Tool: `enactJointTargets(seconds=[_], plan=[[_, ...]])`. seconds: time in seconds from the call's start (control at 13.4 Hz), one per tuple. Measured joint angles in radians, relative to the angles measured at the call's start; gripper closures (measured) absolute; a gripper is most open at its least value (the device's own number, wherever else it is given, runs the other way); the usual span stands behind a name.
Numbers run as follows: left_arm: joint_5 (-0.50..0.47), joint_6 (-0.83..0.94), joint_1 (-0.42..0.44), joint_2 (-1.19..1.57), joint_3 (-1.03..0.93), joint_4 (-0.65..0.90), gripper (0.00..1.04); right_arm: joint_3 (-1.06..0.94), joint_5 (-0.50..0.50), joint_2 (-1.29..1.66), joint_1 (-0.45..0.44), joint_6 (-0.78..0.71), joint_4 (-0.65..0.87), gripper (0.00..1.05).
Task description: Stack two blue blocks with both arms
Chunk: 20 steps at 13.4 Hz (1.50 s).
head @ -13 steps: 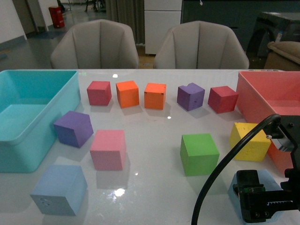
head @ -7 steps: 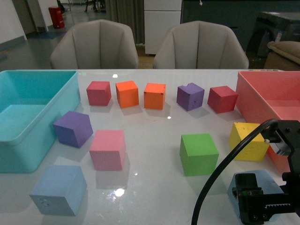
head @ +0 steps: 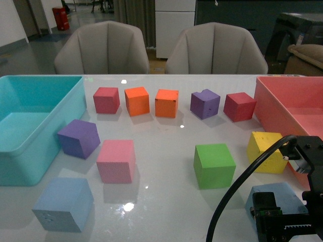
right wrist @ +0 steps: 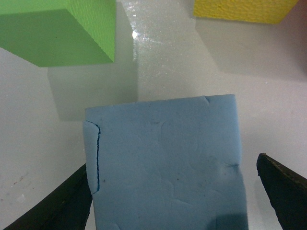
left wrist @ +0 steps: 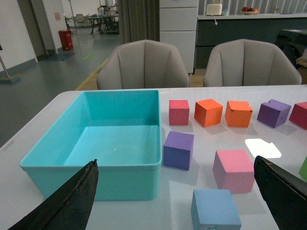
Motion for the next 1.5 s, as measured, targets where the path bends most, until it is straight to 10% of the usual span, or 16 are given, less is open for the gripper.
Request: enactJointTargets(seconds=[0.37,0.52,0.67,1.5], plan=[[0.000,0.000,0.000,0.000,0.000,0.000,0.07,-0.001,-0.001,0.017,0.000,0.001,0.024,0.06],[0.000,0.000,0.000,0.000,0.000,0.000,0.07,-0.014,-0.003,0.018,-0.007,0.000,0.035,0.24],[0.000,0.000,0.000,0.000,0.000,0.000,0.07,-0.045,-0.032,-0.230,-0.017,0.000,-0.087,0.62],[0.000,0.000,0.000,0.000,0.000,0.000,0.07,1.105,0.045,0.504,0.244,0.136,-0.503,0.63]])
